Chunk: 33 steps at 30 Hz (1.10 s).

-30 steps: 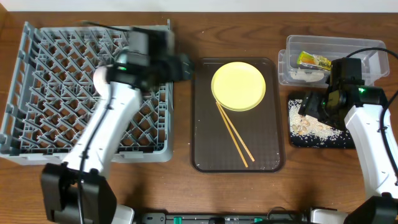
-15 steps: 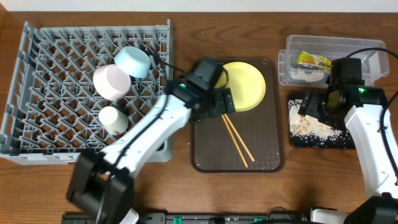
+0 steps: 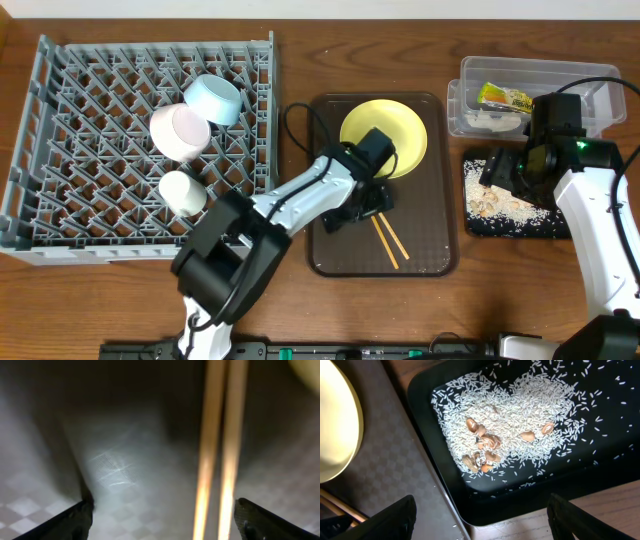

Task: Sort waste into correct bins and load items into the dishwasher rack
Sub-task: 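Lower the left gripper onto the chopsticks beside the yellow plate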

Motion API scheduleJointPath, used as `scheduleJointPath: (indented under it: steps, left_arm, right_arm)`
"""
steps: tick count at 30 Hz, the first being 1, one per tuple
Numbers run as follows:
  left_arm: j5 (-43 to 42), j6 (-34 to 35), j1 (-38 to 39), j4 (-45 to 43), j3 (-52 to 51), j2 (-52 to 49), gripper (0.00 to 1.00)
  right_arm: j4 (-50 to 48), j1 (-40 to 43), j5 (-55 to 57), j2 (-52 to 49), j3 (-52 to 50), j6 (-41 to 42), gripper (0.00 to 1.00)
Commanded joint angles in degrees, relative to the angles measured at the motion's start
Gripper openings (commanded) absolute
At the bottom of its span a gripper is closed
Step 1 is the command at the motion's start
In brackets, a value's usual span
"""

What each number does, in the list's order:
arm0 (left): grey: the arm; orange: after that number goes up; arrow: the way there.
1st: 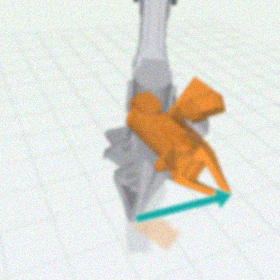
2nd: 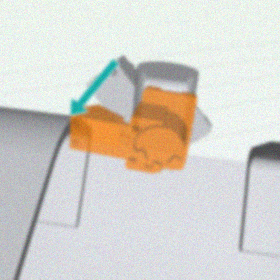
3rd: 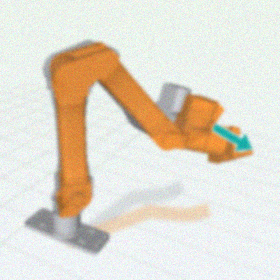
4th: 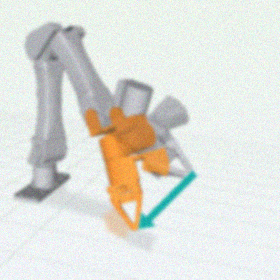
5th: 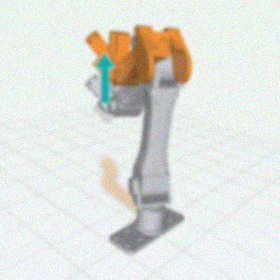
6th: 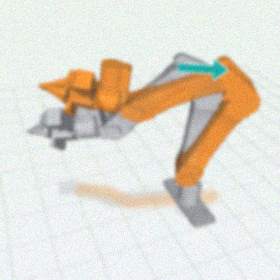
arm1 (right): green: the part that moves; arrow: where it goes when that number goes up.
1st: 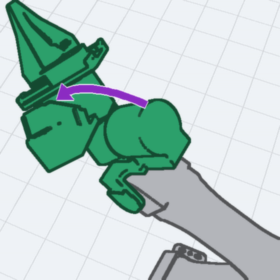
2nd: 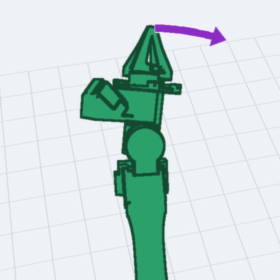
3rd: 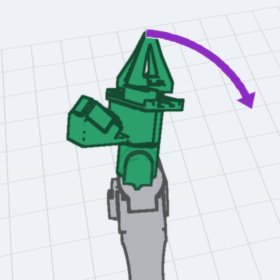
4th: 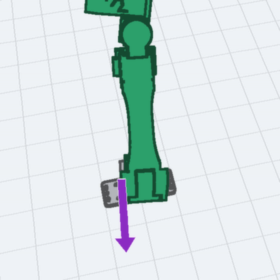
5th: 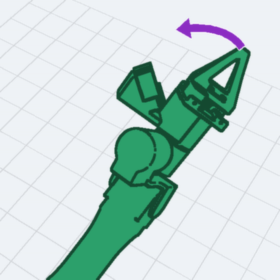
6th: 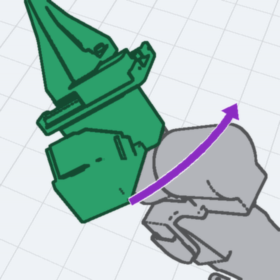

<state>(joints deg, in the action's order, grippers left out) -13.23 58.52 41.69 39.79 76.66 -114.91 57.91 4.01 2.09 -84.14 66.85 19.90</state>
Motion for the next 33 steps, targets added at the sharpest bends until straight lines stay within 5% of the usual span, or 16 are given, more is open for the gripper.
scheduleJointPath:
  steps: [1,4,9,17,21,33]
  left_arm:
    - [1.57,0.92,0.31,0.48,-0.85,-3.17,0.9]
    - [3.15,0.94,0.59,1.55,-0.87,-3.8,0.88]
    - [5.6,0.96,0.87,4.9,-0.87,-3.82,0.69]
    - [6.45,0.92,0.9,4.96,-0.85,-3.82,0.71]
    - [3.5,-0.85,0.87,3.98,-0.72,-3.19,0.81]
    - [4.0,-3.82,1.16,2.12,0.59,1.33,0.81]
  right_arm:
    - [0.15,0.57,0.0,0.68,0.83,-0.68,0.82]
    - [0.15,0.57,0.02,0.68,0.83,-0.68,0.82]
    - [-0.02,0.57,0.02,0.68,0.83,-0.68,0.82]
    - [-0.07,0.57,0.02,0.68,0.83,-0.68,0.82]
    - [-0.02,0.57,0.02,0.68,0.83,-0.72,0.82]
    - [0.0,0.57,0.02,0.68,0.83,-0.87,0.81]
